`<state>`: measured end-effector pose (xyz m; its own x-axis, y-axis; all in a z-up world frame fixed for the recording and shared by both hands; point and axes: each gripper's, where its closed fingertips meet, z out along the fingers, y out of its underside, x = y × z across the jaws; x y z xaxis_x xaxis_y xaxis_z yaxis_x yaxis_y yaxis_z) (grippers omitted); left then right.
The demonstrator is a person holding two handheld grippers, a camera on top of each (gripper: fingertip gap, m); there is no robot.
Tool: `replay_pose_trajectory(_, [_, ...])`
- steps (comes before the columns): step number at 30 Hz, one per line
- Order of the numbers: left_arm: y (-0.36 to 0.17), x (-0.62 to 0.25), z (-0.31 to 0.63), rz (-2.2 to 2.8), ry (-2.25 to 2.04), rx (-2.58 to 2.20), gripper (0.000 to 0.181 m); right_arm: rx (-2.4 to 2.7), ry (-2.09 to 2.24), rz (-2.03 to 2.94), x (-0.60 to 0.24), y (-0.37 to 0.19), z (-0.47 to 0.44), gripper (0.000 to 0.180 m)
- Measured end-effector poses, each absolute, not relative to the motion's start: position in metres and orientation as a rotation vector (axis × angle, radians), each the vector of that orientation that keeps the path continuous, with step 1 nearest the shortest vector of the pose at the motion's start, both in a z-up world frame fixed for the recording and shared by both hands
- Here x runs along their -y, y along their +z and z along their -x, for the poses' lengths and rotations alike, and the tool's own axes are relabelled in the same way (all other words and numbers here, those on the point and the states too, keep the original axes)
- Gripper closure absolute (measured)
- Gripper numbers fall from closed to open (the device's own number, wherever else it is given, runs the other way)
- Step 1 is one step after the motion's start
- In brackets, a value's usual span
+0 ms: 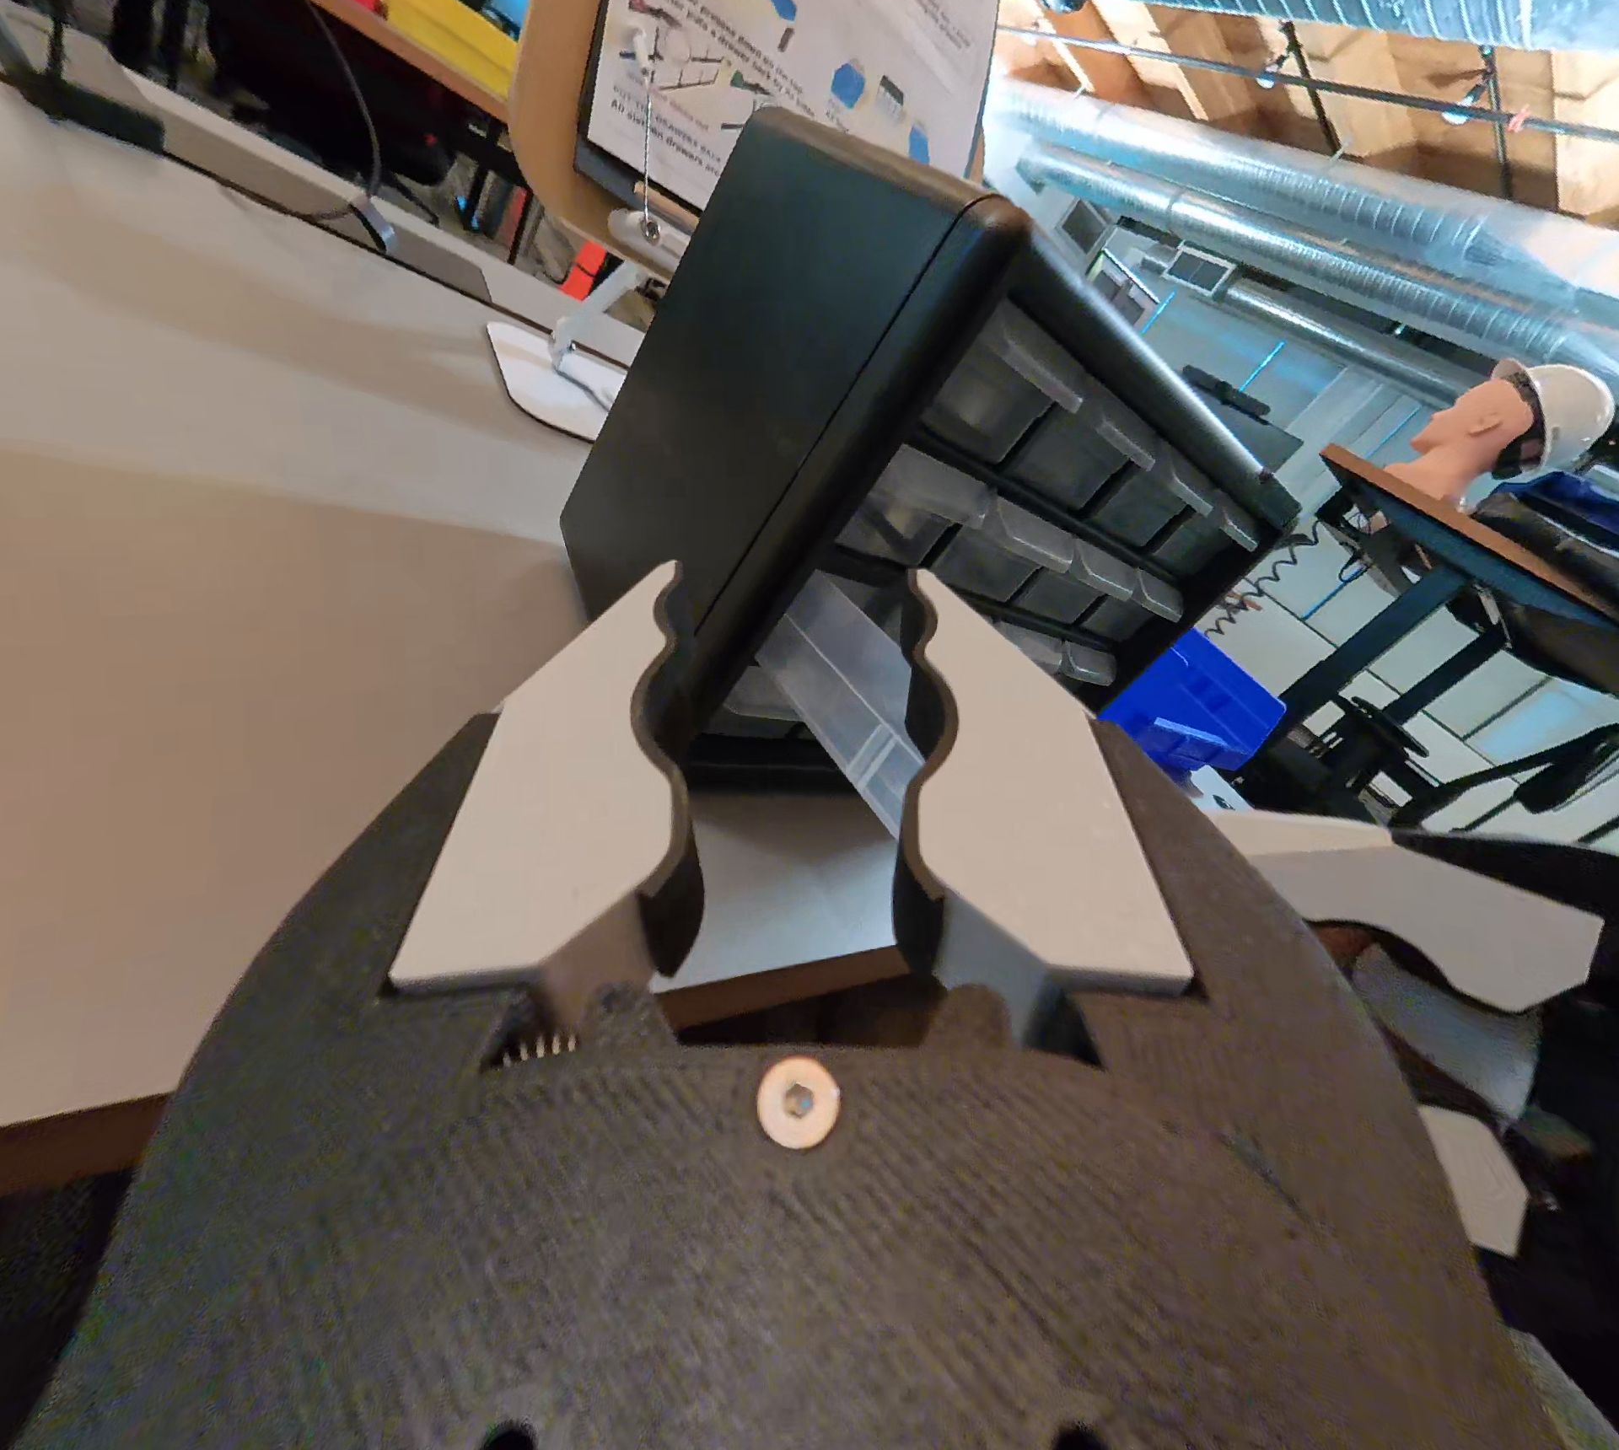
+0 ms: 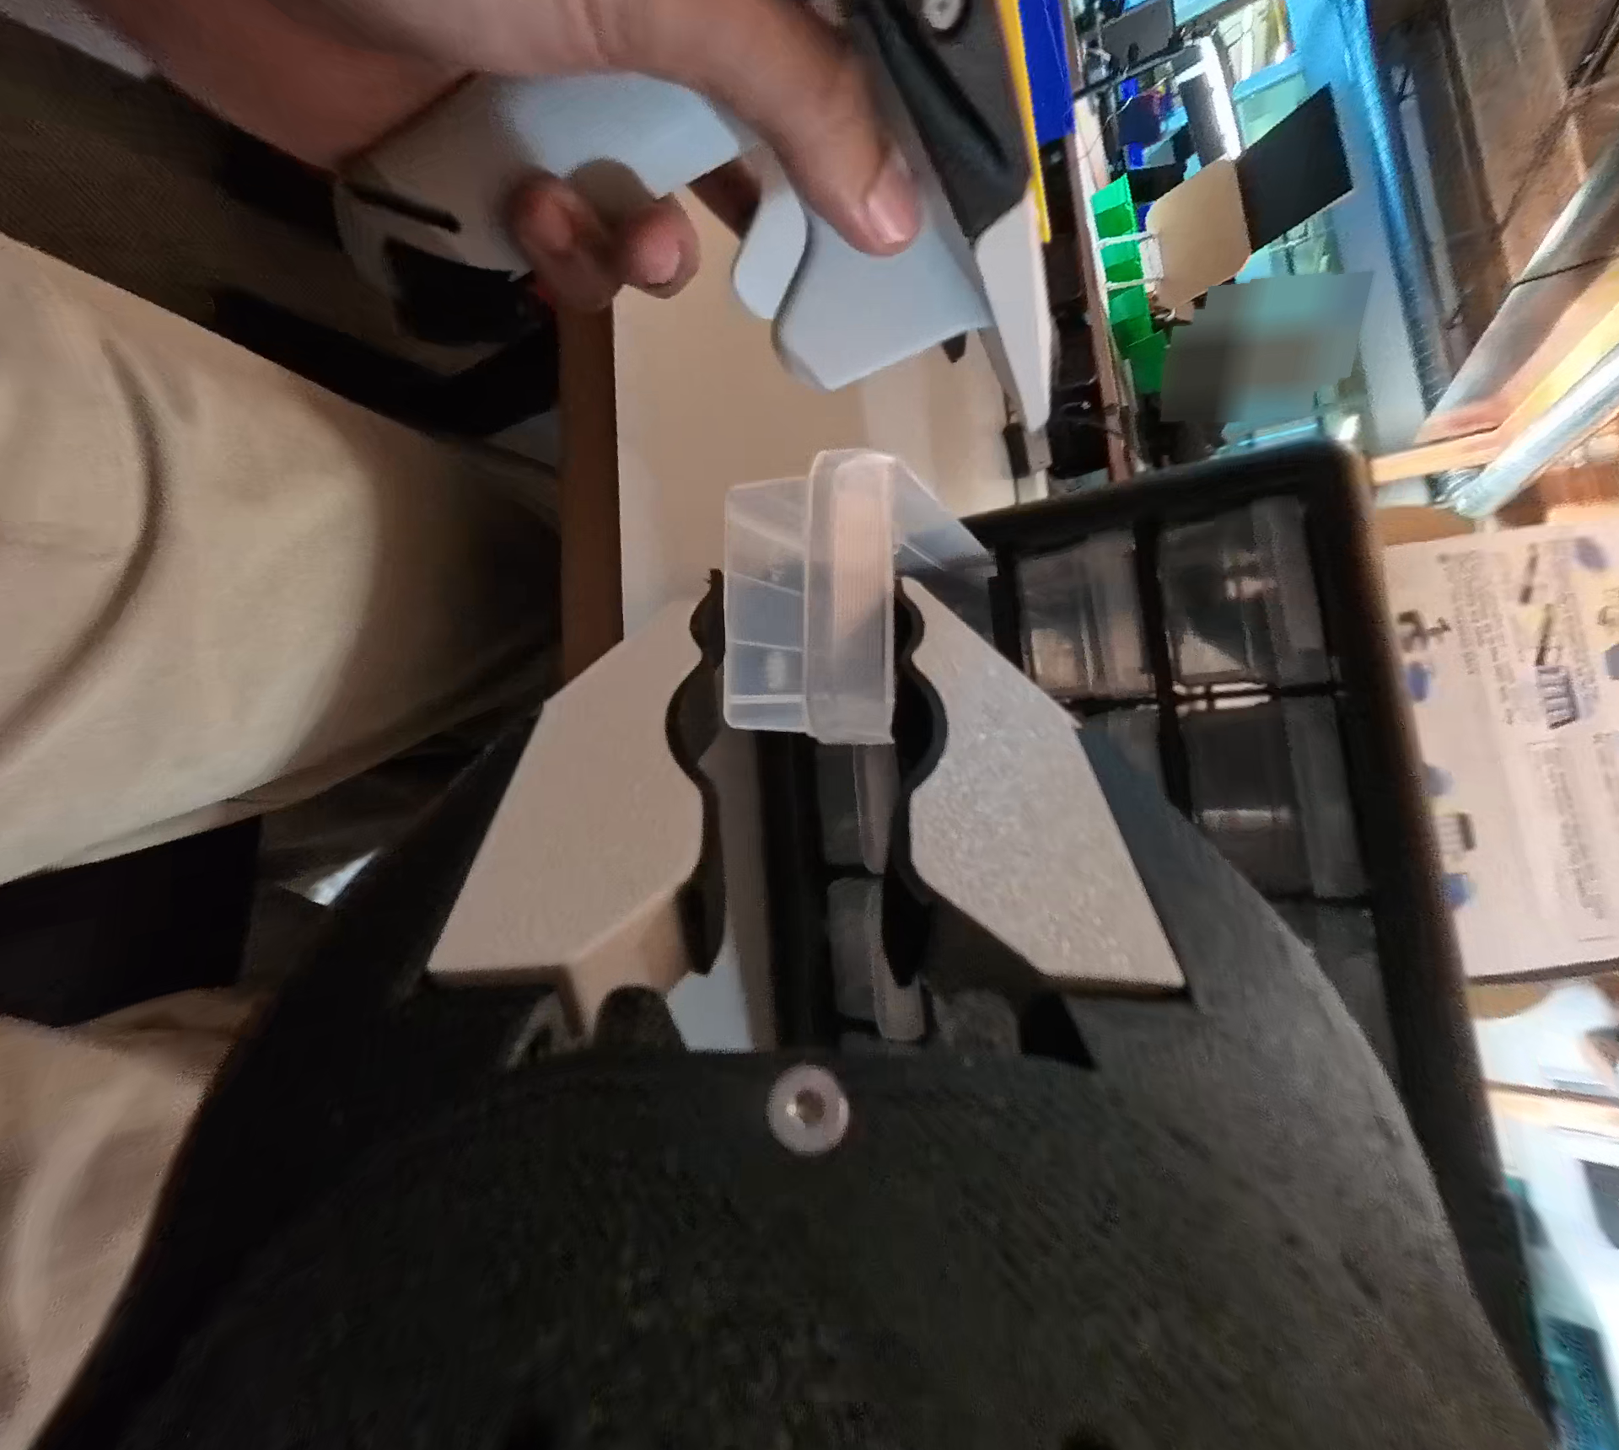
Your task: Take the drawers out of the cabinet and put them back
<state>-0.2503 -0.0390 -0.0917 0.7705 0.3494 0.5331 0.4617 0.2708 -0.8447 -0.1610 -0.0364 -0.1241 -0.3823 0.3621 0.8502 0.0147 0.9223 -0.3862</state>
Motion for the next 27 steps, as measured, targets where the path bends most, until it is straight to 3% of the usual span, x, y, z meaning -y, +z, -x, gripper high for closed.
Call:
replay_pose_trajectory(1, [-0.090, 0.039, 0.250, 1.327, -0.083, 0.737, 0.136, 1.943, 0.406, 0.303, 0.035, -0.121, 0.160, 0.144])
replay_pose_trajectory(20, [-0.083, 0.042, 0.249, 1.296, -0.084, 0.722, 0.132, 1.964, 1.147, 0.799, 0.020, -0.053, 0.152, 0.146])
replay_pose_trajectory(22, [-0.082, 0.042, 0.249, 1.293, -0.082, 0.720, 0.132, 1.963, 1.282, 0.814, 0.023, -0.037, 0.142, 0.159])
replay_pose_trajectory(27, [-0.085, 0.041, 0.249, 1.298, -0.095, 0.724, 0.132, 1.889, 1.458, 0.824, 0.006, 0.013, 0.123, 0.161])
